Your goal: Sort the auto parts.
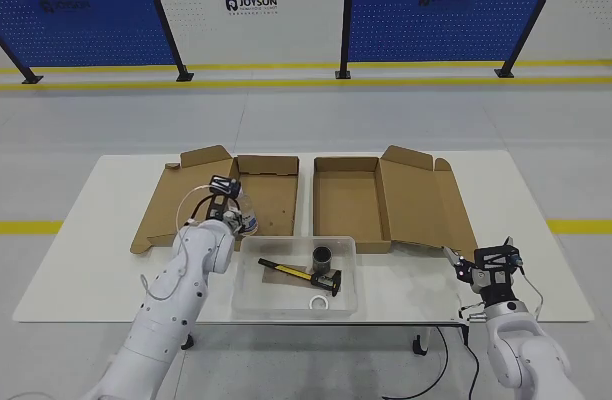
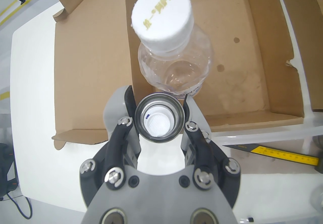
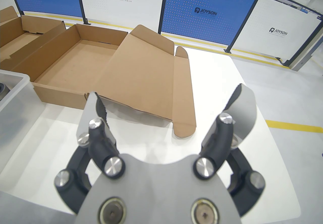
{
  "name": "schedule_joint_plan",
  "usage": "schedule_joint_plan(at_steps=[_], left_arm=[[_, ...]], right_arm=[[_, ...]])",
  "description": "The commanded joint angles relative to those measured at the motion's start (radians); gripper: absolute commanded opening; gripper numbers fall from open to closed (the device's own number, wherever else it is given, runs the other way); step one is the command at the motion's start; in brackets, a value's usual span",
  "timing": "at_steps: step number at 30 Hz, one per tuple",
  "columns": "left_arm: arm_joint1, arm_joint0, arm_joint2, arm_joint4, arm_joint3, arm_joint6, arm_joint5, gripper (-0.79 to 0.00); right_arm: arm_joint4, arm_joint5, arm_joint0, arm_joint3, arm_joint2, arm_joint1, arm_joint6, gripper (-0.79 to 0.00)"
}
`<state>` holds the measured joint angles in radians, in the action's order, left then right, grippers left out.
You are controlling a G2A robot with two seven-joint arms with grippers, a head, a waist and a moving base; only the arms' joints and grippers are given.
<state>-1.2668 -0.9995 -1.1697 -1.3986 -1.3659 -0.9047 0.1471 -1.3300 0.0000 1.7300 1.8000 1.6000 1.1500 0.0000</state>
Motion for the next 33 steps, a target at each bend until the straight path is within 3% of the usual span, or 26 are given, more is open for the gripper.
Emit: schedule_joint_plan(at_steps=[1, 10, 14, 17, 23, 25, 33], left_arm=[[-0.002, 0.008, 0.0, 0.001, 0.018, -0.001, -0.005, -0.683], [-0.009, 0.028, 0.004, -0.001, 0.064, -0.002, -0.016, -0.517], [-0.011, 0.028, 0.0, 0.002, 0.07, -0.006, -0.019, -0.394], [-0.013, 0.026, -0.005, 0.004, 0.071, -0.007, -0.018, -0.148], [-0.014, 0.014, -0.018, 0.012, 0.051, -0.011, -0.013, -0.148], [-0.014, 0.004, -0.022, 0.008, 0.032, -0.012, -0.009, -0.095], [-0.006, -0.078, -0.066, 0.006, -0.129, -0.023, 0.001, -0.043]], right_arm=[[0.0, 0.0, 0.0, 0.0, 0.0, 0.0, 0.0, 0.0], [0.0, 0.0, 0.0, 0.0, 0.0, 0.0, 0.0, 0.0], [0.0, 0.0, 0.0, 0.0, 0.0, 0.0, 0.0, 0.0], [0.0, 0.0, 0.0, 0.0, 0.0, 0.0, 0.0, 0.0], [0.0, 0.0, 0.0, 0.0, 0.0, 0.0, 0.0, 0.0], [0.0, 0.0, 0.0, 0.0, 0.0, 0.0, 0.0, 0.0], [0.0, 0.0, 0.0, 0.0, 0.0, 0.0, 0.0, 0.0]])
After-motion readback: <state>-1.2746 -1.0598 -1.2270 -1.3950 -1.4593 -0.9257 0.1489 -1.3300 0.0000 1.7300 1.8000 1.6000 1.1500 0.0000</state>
